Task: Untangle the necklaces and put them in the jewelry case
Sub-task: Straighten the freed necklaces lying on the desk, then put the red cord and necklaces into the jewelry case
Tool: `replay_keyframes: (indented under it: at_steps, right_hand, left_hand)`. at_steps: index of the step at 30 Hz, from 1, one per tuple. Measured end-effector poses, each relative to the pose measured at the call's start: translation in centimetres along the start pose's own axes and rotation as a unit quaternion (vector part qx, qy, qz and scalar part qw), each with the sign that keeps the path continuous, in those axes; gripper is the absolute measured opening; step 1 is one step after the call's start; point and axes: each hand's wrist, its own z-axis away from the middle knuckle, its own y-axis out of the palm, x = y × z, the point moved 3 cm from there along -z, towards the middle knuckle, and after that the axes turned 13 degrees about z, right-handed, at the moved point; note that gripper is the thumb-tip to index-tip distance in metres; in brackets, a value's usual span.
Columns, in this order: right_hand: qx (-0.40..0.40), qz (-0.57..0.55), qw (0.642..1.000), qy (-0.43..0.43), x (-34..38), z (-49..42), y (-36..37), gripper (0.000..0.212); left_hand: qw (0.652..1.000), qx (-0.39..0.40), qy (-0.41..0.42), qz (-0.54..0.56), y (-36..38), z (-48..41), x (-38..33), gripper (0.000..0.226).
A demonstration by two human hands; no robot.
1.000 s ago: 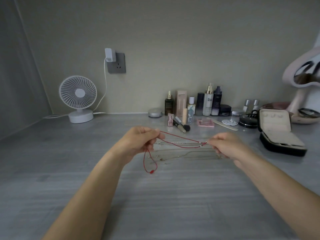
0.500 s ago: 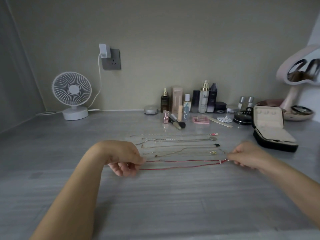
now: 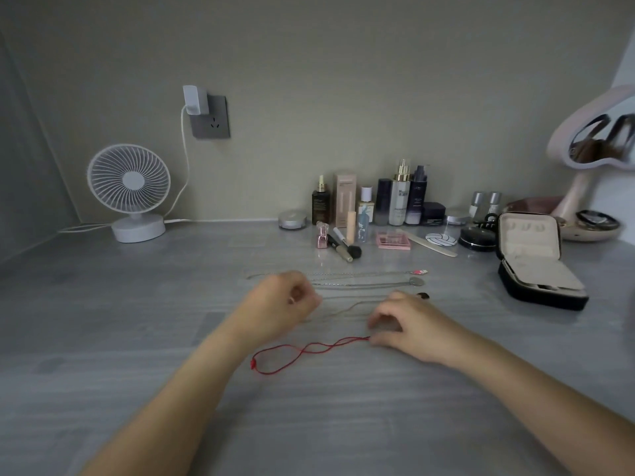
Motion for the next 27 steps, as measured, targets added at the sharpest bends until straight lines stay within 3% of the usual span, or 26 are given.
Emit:
replay_keyframes:
  at_steps: [2, 5, 8, 10, 12, 14, 16, 19, 21, 27]
  right_hand:
    - [0.001, 0.021, 1.0, -0.015, 0.9, -0.5, 0.4, 0.019]
    - [0.024, 0.047, 0.997, -0.048, 1.3, -0.8, 0.6, 0.014]
    - [0.034, -0.107, 0.994, -0.017, 1.4, -0.5, -0.8, 0.013]
    - [0.012, -0.289, 0.957, 0.003, 1.6, -0.4, -2.4, 0.018]
    - [-0.009, -0.418, 0.908, 0.007, 1.7, -0.1, -3.8, 0.016]
    - [-0.035, -0.463, 0.885, 0.024, 1.1, 0.3, -4.8, 0.014]
    - [-0.054, -0.517, 0.853, 0.058, 0.2, 0.8, -5.3, 0.018]
    - [-0.05, -0.634, 0.763, 0.113, -1.4, 1.7, -5.8, 0.025]
    - [-0.039, -0.675, 0.724, 0.14, -2.5, 2.4, -5.9, 0.025]
    - [-0.065, -0.672, 0.708, 0.21, -6.5, 4.5, -5.9, 0.022]
  left_hand:
    - [0.998, 0.045, 0.038, 0.013, 2.6, 0.5, -0.9, 0.004]
    - [0.996, 0.045, 0.049, 0.051, 4.2, 0.6, -1.0, 0.023]
    - [0.982, 0.06, 0.0, 0.179, 4.5, 0.6, -1.9, 0.036]
    - [0.947, 0.116, -0.053, 0.296, 5.4, 0.2, -3.5, 0.065]
    - [0.891, 0.158, -0.138, 0.404, 6.4, 0.1, -4.9, 0.075]
    - [0.846, 0.2, -0.166, 0.466, 7.2, 0.0, -6.3, 0.076]
    - [0.828, 0.215, -0.17, 0.49, 7.7, -0.2, -6.9, 0.081]
    - [0.818, 0.234, -0.191, 0.49, 8.3, -0.4, -7.2, 0.081]
    - [0.825, 0.245, -0.192, 0.472, 8.9, -0.5, -7.4, 0.074]
    - [0.872, 0.228, -0.151, 0.407, 10.5, -1.2, -8.9, 0.025]
